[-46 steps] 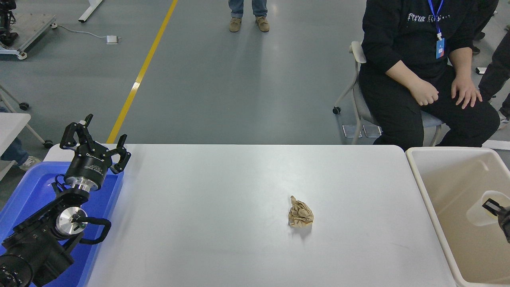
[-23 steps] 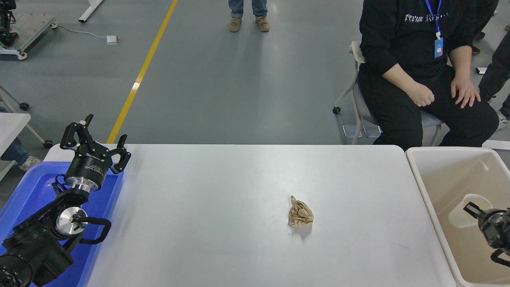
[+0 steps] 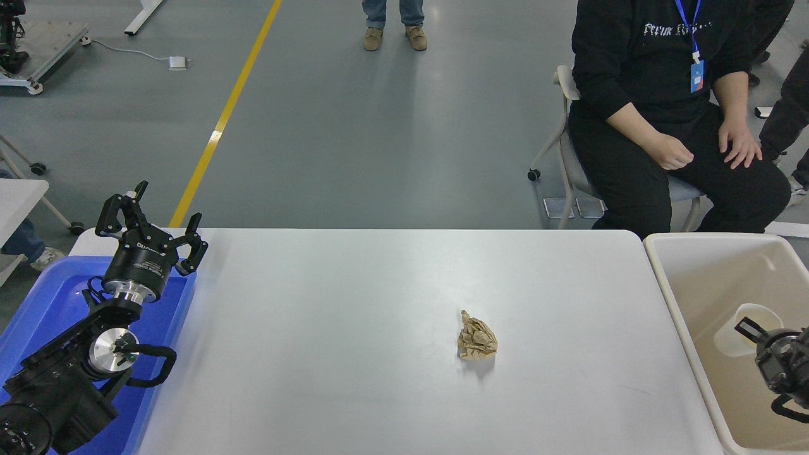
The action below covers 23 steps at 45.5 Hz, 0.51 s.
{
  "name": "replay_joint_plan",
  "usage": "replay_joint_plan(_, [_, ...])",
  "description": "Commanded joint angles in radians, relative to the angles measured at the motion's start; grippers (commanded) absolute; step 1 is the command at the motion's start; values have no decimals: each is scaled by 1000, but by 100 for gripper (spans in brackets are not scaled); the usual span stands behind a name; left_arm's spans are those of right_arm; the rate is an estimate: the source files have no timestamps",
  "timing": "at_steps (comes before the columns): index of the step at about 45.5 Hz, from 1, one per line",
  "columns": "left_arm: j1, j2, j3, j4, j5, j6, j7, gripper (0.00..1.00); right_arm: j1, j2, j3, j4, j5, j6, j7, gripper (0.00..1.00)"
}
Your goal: Clean the table surface
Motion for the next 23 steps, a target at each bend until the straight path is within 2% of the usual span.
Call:
replay_joint_plan(1, [0, 0, 0, 0, 0, 1, 0, 100, 3, 3, 0, 3, 1, -62, 0, 34])
replay_joint_plan(12, [0, 0, 0, 0, 0, 1, 0, 100, 11, 0, 2, 4, 1, -84, 3, 57])
replay_joint_plan(17, [0, 1, 0, 0, 0, 1, 0, 100, 24, -2, 2, 10, 1, -127, 6, 90])
replay_joint_plan(23, [0, 0, 0, 0, 0, 1, 0, 100, 55, -2, 18, 16, 1, -148, 5, 97])
